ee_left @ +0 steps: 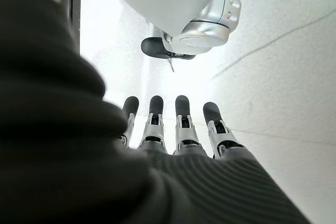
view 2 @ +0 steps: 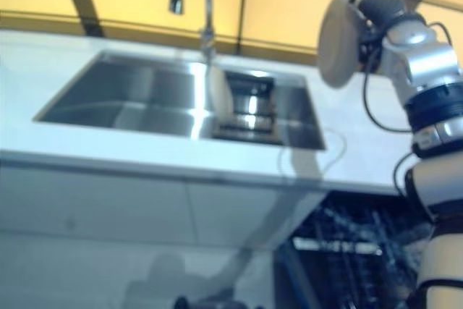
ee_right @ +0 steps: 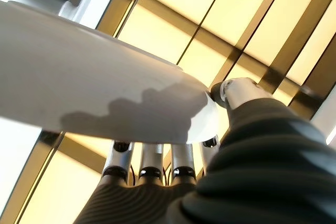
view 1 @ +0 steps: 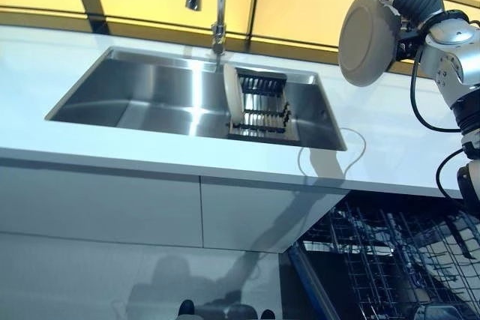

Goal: Take plates into dishwasher

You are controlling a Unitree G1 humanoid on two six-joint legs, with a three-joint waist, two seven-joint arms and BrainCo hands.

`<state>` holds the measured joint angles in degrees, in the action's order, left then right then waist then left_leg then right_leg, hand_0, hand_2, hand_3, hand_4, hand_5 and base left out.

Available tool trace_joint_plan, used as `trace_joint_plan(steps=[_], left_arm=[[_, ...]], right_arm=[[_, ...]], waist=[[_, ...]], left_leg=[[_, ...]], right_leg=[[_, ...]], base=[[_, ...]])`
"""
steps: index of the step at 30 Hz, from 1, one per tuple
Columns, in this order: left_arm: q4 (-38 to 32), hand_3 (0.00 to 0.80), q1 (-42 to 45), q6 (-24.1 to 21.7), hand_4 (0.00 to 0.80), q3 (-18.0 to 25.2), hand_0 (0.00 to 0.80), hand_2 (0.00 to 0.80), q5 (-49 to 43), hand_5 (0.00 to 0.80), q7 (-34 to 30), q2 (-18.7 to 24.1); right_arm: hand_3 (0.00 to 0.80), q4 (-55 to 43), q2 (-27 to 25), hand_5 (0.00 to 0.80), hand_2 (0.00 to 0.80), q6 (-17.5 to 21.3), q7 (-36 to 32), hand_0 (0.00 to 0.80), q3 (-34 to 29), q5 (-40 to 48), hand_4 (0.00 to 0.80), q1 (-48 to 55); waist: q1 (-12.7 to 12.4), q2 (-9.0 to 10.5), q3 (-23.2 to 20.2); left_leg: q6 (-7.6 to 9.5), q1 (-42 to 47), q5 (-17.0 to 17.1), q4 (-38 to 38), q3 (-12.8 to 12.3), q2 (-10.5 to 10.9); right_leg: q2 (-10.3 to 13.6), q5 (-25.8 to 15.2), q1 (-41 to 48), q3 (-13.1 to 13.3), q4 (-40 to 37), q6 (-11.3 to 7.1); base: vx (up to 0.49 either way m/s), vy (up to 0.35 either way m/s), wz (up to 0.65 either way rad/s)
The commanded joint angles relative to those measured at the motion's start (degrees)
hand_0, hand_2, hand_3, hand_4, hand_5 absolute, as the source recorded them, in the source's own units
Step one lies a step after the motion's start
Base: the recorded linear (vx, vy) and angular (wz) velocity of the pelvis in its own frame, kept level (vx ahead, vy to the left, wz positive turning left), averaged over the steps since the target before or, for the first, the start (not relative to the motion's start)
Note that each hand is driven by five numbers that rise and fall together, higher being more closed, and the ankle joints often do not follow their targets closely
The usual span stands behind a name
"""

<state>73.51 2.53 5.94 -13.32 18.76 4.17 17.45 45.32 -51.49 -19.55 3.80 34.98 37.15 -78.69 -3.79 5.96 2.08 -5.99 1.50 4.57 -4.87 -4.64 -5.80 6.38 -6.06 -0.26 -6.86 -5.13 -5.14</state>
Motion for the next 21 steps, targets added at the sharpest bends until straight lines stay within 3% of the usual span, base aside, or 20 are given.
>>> trace_joint_plan(steps=[1,21], left_arm=[[4.2,0.0,-2.3,0.4,0.0,0.0,0.0,0.0,-2.1,0.0,0.5,2.1],[2.7,0.0,-2.9,1.2,0.0,1.1,0.0,0.0,-4.1,0.0,-0.6,2.9]], right_arm=[[0.8,1.0,-6.6,0.8,0.8,1.7,-2.1,0.8,4.8,-2.0,0.8,-9.2],[0.8,-2.4,-20.9,0.8,0.8,1.1,-14.1,0.8,-3.8,-2.3,0.8,5.5]], waist=[[0.4,2.09,-0.9],[7.6,1.27,-2.3]], left_leg=[[0.74,1.7,-3.2,-0.1,0.5,0.1],[0.54,3.9,-4.1,-0.1,-4.9,-1.3]], right_leg=[[2.5,0.0,2.0,0.0,0.1,-2.75],[0.8,-0.3,0.9,5.7,0.1,-2.8]], base=[[-0.003,-0.015,-0.18],[-0.014,-0.026,-0.17]])
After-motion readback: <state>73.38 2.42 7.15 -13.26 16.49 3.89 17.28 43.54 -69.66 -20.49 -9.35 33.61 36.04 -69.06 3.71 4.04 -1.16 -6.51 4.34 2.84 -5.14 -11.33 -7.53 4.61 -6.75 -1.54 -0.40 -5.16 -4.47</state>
